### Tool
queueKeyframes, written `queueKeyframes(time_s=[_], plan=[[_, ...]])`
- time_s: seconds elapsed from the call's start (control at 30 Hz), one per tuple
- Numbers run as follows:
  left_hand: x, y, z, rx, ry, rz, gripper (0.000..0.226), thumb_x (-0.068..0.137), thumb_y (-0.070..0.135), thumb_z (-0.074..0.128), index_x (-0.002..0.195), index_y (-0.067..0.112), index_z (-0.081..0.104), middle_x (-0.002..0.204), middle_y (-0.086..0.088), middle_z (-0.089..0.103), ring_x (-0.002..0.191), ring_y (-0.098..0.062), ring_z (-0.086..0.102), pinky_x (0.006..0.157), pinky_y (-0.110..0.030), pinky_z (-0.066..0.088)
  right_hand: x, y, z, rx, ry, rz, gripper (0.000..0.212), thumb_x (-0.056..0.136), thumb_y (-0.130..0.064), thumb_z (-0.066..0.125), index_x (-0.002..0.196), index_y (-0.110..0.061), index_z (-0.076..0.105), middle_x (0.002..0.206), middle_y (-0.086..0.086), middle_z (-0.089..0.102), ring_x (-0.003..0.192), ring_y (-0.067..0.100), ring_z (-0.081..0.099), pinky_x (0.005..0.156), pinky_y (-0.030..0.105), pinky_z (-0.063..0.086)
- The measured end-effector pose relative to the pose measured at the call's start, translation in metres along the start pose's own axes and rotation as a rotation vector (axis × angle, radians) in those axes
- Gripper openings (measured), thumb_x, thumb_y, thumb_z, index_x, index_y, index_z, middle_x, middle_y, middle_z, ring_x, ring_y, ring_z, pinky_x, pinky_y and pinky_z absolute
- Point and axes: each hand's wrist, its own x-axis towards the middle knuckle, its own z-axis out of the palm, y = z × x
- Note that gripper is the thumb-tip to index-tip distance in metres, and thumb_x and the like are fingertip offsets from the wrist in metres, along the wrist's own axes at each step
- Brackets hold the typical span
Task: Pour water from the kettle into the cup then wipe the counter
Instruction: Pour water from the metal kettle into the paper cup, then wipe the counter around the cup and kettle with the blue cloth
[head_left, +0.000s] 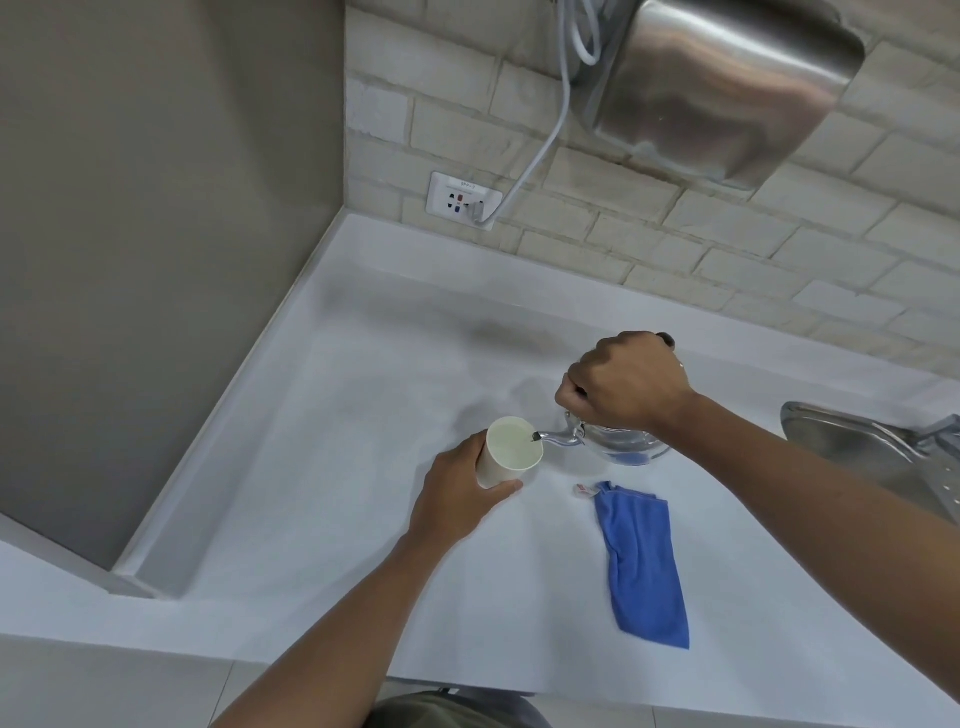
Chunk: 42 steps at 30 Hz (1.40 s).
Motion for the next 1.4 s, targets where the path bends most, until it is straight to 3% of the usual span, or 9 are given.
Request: queueKeyframes(time_s=[0.23,0.33,0.53,0.67,0.77,1.0,1.13,1.27,1.4], plan=[[-0.002,0.002,-0.002,0.024,-0.008,-0.005,0.061,0.074,0.051,0.085,0.127,0.034,0.06,0.102,0.023,0.063,0.089,-0.001,0.056,0.073,-0.011,0.039,-0.017,0.013,0.03,0.228,-0.073,0.219,0.038,0.075,-0.028,0.043,0.043,-0.012,0.032,0.036,-0.001,0.027,0.033,0.024,0.026,0.046,0.021,0.028],[-0.003,0.004,-0.003,0.035,-0.004,-0.017,0.064,0.073,0.05,0.087,0.128,0.034,0.06,0.101,0.027,0.063,0.09,0.007,0.056,0.074,-0.01,0.04,-0.024,0.02,0.045,0.282,-0.061,0.293,0.041,0.078,-0.03,0.044,0.043,-0.011,0.038,0.036,0.002,0.036,0.033,0.026,0.039,0.044,0.022,0.027],[-0.003,0.007,-0.003,0.043,0.005,-0.043,0.062,0.069,0.048,0.088,0.124,0.038,0.06,0.102,0.03,0.065,0.094,0.014,0.057,0.079,-0.009,0.042,-0.022,0.037,0.069,0.376,0.017,0.435,0.041,0.077,-0.031,0.044,0.042,-0.015,0.029,0.035,0.0,0.028,0.034,0.021,0.029,0.045,0.019,0.017],[-0.003,0.01,-0.003,0.074,0.019,-0.042,0.061,0.067,0.049,0.087,0.119,0.049,0.055,0.102,0.029,0.067,0.093,0.011,0.06,0.079,-0.008,0.043,-0.013,0.053,0.093,0.411,-0.011,0.547,0.042,0.078,-0.033,0.045,0.042,-0.012,0.05,0.034,0.0,0.037,0.035,0.02,0.037,0.043,0.02,0.024],[-0.003,0.011,-0.002,0.088,0.024,-0.049,0.064,0.065,0.047,0.088,0.12,0.051,0.054,0.104,0.028,0.068,0.095,0.008,0.062,0.079,-0.008,0.043,-0.001,0.065,0.109,0.465,-0.01,0.6,0.04,0.077,-0.033,0.046,0.044,-0.012,0.056,0.035,0.001,0.041,0.037,0.021,0.04,0.044,0.019,0.023],[-0.003,0.017,0.0,0.095,0.046,-0.07,0.068,0.063,0.04,0.092,0.119,0.051,0.056,0.116,0.042,0.062,0.105,0.01,0.063,0.087,-0.007,0.045,0.017,0.088,0.147,0.527,-0.143,0.649,0.046,0.078,-0.042,0.033,0.059,-0.02,0.07,0.052,-0.003,0.06,0.055,0.019,0.053,0.053,0.025,0.043],[-0.003,0.018,0.001,0.095,0.05,-0.092,0.069,0.063,0.038,0.094,0.123,0.045,0.06,0.116,0.039,0.064,0.109,0.009,0.063,0.089,-0.008,0.045,0.021,0.095,0.163,0.552,-0.206,0.641,0.05,0.079,-0.044,0.03,0.062,-0.022,0.071,0.056,-0.005,0.063,0.058,0.018,0.054,0.058,0.027,0.05],[-0.003,0.019,0.004,0.129,0.058,-0.101,0.067,0.062,0.041,0.094,0.119,0.047,0.06,0.113,0.04,0.064,0.105,0.009,0.063,0.085,-0.006,0.044,0.02,0.097,0.169,0.564,-0.17,0.643,0.047,0.08,-0.041,0.034,0.052,-0.016,0.062,0.046,-0.001,0.053,0.049,0.021,0.05,0.048,0.023,0.038],[-0.002,0.02,0.005,0.173,0.07,-0.091,0.064,0.061,0.041,0.094,0.113,0.05,0.058,0.111,0.042,0.063,0.101,0.011,0.062,0.082,-0.004,0.043,0.012,0.095,0.173,0.541,-0.091,0.658,0.042,0.077,-0.032,0.041,0.041,-0.012,0.035,0.036,-0.002,0.029,0.036,0.021,0.028,0.047,0.019,0.019]])
